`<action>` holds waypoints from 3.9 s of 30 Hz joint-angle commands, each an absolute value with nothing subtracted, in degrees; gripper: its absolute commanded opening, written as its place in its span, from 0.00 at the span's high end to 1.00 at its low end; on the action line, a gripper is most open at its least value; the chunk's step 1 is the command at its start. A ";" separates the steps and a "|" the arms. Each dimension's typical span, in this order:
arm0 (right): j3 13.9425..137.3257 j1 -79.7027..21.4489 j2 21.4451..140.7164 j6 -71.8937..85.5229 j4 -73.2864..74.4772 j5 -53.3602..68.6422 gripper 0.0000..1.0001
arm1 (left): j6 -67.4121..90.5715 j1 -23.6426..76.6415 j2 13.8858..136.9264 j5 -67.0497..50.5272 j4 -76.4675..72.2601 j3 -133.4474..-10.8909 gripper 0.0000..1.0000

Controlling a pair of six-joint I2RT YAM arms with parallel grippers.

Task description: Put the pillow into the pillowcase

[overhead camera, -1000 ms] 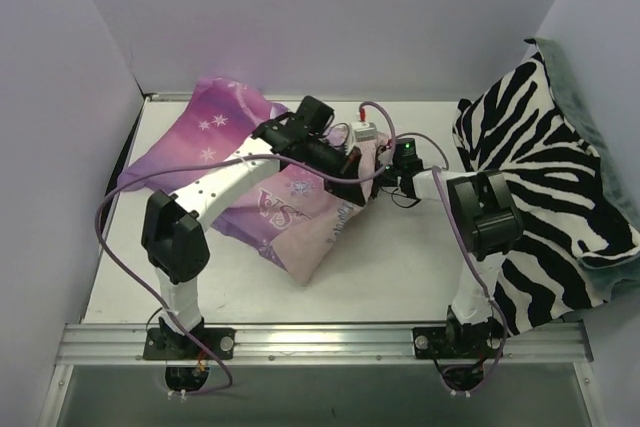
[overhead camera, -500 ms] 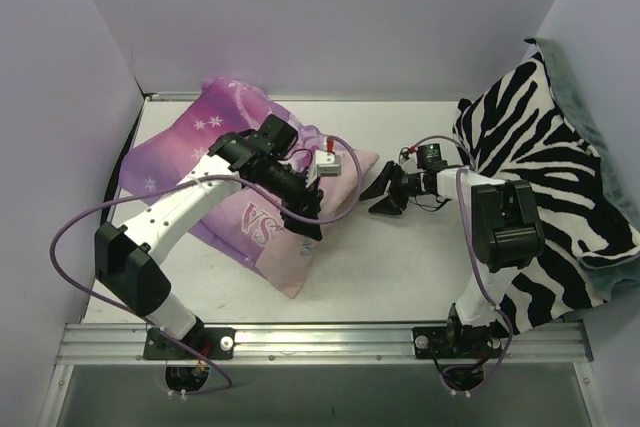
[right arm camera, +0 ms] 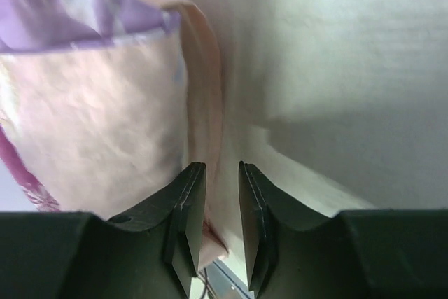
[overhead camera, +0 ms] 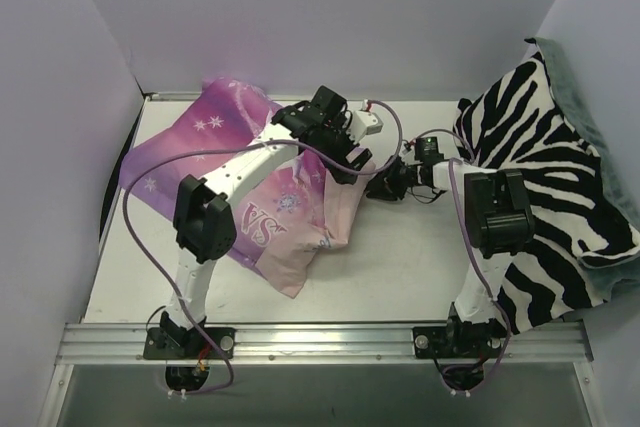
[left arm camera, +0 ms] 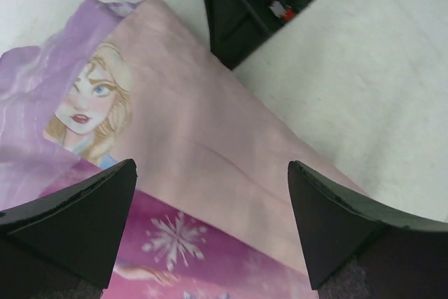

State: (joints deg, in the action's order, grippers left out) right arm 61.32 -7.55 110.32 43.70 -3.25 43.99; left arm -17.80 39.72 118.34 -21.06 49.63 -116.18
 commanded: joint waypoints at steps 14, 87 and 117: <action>55.11 -12.13 106.70 78.49 -54.84 61.17 0.75 | -8.35 37.45 127.53 -33.74 46.06 -122.08 0.29; 114.08 -5.63 124.02 3.26 46.14 31.83 0.34 | 1.39 19.11 109.17 -31.65 33.92 -96.41 0.15; 53.18 -31.72 85.51 -16.96 45.18 6.33 0.00 | -50.28 -21.62 85.07 -21.11 60.93 -60.56 0.03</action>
State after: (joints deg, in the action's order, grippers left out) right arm 53.54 -28.29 83.00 -17.19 46.68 9.98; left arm -47.81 -21.85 85.62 -24.10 67.85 -62.06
